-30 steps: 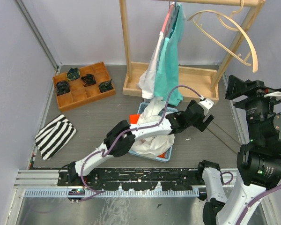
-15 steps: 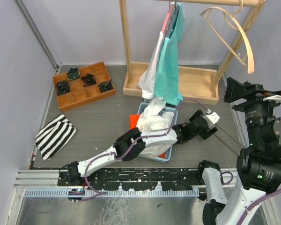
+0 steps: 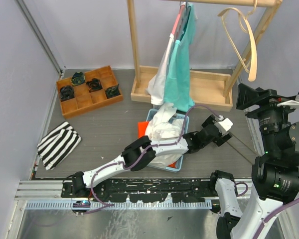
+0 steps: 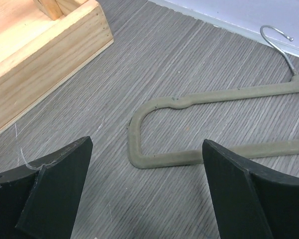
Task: Remove the t-shirt from the hanger
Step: Pick up the hanger at the center of the board.
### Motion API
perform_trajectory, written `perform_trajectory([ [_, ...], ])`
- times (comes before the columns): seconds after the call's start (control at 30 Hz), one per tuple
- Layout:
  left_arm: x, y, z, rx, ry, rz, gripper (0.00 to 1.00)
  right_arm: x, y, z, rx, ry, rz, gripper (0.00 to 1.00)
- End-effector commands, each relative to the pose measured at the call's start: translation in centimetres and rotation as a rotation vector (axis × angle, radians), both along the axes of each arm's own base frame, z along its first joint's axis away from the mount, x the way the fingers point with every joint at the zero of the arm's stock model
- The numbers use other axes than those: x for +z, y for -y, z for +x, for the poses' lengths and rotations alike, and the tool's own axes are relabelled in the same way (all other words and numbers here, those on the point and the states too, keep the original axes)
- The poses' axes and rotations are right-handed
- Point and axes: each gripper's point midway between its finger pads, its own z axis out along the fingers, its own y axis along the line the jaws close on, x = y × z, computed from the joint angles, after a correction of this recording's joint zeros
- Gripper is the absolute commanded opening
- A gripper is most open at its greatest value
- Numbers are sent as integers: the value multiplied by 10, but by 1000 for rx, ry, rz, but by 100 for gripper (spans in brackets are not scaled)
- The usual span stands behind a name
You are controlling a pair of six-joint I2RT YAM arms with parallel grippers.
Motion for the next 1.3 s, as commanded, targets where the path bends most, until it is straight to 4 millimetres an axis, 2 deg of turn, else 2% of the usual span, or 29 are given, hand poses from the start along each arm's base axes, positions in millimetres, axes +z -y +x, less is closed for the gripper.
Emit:
perform_trajectory([
  [0.0, 26, 4, 5, 10, 33, -52, 99, 9, -3, 3, 20, 31, -11, 67],
  [0.13, 26, 10, 8, 5, 52, -31, 100, 13, -4, 1, 27, 39, -16, 67],
  [0.47, 16, 10, 12, -24, 112, 34, 99, 21, -7, -5, 30, 58, -27, 67],
  [0.9, 12, 11, 10, -68, 149, 81, 98, 23, -6, -5, 25, 59, -30, 67],
  [1.07, 6, 10, 7, -79, 126, 106, 98, 25, -6, -6, 26, 64, -32, 67],
  [1.27, -11, 7, 4, -80, 89, 141, 98, 24, -7, -9, 25, 68, -34, 67],
])
